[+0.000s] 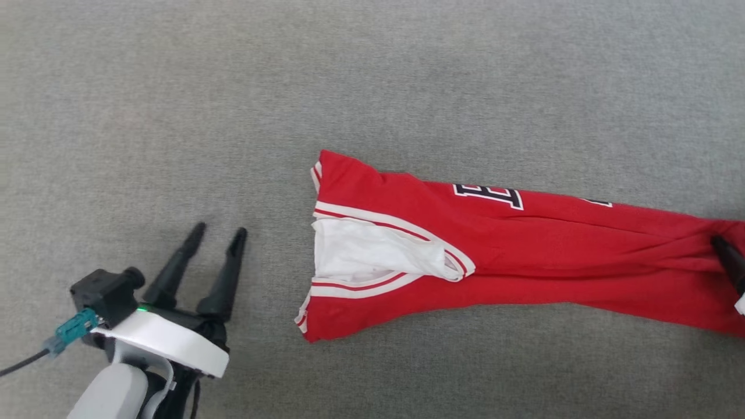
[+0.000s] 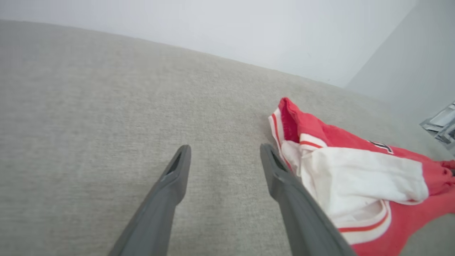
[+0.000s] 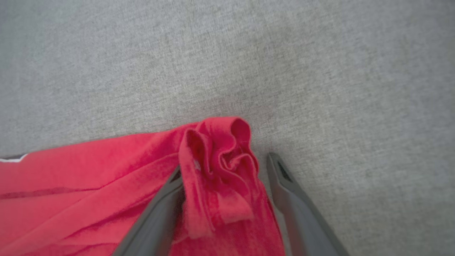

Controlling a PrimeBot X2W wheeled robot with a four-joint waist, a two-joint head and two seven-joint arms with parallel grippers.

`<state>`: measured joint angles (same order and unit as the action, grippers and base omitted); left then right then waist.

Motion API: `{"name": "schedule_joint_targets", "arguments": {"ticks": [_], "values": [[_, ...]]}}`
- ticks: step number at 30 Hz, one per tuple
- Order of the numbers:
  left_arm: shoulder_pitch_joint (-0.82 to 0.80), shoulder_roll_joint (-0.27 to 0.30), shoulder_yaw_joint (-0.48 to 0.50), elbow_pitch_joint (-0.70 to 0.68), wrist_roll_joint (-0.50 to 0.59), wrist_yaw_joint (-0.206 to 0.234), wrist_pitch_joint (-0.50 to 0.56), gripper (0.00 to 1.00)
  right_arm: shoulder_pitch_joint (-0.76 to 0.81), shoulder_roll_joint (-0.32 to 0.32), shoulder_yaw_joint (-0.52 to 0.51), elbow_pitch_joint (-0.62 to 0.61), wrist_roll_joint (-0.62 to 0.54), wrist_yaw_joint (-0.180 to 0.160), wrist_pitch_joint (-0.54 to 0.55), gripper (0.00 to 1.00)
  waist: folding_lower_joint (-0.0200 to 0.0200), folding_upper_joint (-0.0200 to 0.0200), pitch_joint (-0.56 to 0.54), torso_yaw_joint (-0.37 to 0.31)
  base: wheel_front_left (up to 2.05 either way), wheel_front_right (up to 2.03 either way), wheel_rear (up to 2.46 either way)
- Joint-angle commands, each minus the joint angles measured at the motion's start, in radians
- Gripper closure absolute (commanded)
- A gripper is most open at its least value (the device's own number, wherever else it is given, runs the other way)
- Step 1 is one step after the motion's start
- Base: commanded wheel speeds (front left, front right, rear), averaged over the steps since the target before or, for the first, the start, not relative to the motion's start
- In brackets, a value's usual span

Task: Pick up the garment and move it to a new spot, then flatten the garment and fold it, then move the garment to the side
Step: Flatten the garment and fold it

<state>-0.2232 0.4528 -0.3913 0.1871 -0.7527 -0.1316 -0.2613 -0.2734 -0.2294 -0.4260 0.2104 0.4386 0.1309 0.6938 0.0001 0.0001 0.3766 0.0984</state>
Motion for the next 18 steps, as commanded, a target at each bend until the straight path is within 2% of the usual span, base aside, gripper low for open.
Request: {"name": "schedule_joint_targets", "arguments": {"ticks": [1,3,4,6,7,9,14,18], "values": [[0.019,-0.018,0.044,-0.008,0.06,0.002,-0.005,0.0,0.018,0.035,0.019,0.059,-0.012,0.0,0.029,0.0,-0.0001,-0.0001,-0.004,0.009,0.0,0.0,0.0],[0.034,-0.053,0.101,-0.024,0.135,0.002,-0.005,0.0,0.016,0.035,0.014,0.067,-0.014,0.0,0.036,0.0,-0.0001,-0.0001,-0.006,0.013,0.0,0.0,0.0],[0.04,-0.066,0.128,-0.035,0.174,0.002,-0.005,0.0,0.014,0.036,0.013,0.072,-0.014,0.0,0.039,0.05,-0.0001,-0.0001,-0.007,0.015,0.0,0.0,0.0],[0.052,-0.087,0.165,-0.054,0.249,0.002,-0.005,0.0,0.012,0.039,0.014,0.079,-0.015,0.0,0.049,0.53,-0.0001,-0.0001,-0.009,0.016,0.0,0.0,0.0],[0.056,-0.102,0.188,-0.064,0.277,0.002,-0.005,0.0,0.012,0.041,0.015,0.08,-0.016,0.0,0.051,0.67,-0.0001,-0.0001,-0.01,0.016,0.0,0.0,0.0],[0.069,-0.118,0.212,-0.078,0.339,0.002,-0.005,0.0,0.009,0.045,0.017,0.079,-0.017,0.0,0.058,1.0,-0.0001,-0.0001,-0.012,0.014,0.0,0.0,0.0],[0.085,-0.153,0.24,-0.097,0.34,0.002,-0.005,0.0,0.002,0.032,0.014,0.071,-0.015,-0.001,0.064,1.0,-0.0001,-0.0001,-0.02,0.006,0.0,0.0,0.0],[0.094,-0.146,0.239,-0.097,0.342,0.002,-0.005,0.0,-0.015,0.012,-0.005,0.048,-0.021,-0.001,0.042,1.0,-0.0001,-0.0001,-0.029,-0.002,0.0,0.0,0.0]]}}
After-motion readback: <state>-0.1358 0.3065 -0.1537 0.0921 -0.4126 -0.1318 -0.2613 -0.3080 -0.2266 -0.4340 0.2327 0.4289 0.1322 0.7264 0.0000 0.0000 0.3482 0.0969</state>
